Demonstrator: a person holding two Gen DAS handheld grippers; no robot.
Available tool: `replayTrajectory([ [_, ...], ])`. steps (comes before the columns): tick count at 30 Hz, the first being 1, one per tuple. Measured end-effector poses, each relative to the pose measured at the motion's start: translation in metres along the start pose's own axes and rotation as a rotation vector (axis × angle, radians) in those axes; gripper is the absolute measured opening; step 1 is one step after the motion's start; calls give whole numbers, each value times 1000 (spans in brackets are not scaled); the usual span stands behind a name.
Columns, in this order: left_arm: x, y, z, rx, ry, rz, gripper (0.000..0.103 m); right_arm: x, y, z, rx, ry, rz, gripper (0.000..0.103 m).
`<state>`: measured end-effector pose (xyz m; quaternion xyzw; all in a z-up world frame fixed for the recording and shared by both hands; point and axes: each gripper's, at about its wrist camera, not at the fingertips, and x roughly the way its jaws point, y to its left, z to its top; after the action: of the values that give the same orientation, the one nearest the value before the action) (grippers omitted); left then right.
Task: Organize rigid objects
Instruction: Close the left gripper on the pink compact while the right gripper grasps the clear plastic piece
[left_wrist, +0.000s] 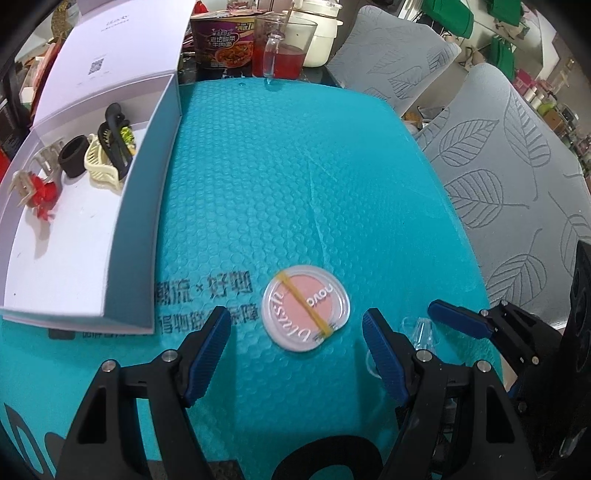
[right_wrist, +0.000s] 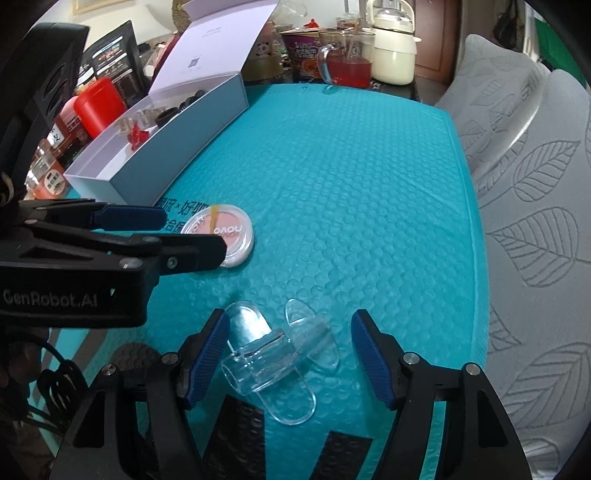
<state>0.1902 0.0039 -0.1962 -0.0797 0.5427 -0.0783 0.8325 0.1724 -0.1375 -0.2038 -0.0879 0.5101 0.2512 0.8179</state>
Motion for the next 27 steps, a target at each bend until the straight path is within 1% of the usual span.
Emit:
replayTrajectory([
  [1, 2, -1, 2, 3, 6, -21, 74, -1, -1, -1, 2, -2, -17, 54],
  [3, 6, -5, 5, 17, 14, -36, 74, -3, -6, -2, 14, -8, -40, 48],
  [6, 11, -10, 6, 35, 23, -40, 74, -4, -10, -3, 24, -8, -33, 48],
  [10, 20, -14, 8, 47, 30, -10, 74, -5, -16, -3, 37, -8, -59, 48],
  [13, 23, -17, 10, 51, 17, 0, 74, -7, -25, -6, 70, -12, -68, 48],
  [16, 27, -22, 11, 74, 13, 35, 74, -9, -30, -8, 95, -15, -70, 49],
  [17, 30, -26, 14, 88, 14, 52, 74, -9, -31, -9, 98, -14, -75, 50],
  [19, 33, -30, 16, 105, 15, 73, 74, -9, -32, -10, 96, -9, -88, 67],
  [23, 32, -27, 17, 75, 13, 58, 74, -11, -31, -14, 110, -16, -78, 73],
  [27, 30, -22, 14, 67, 11, 80, 74, -12, -28, -18, 109, -27, -85, 80],
])
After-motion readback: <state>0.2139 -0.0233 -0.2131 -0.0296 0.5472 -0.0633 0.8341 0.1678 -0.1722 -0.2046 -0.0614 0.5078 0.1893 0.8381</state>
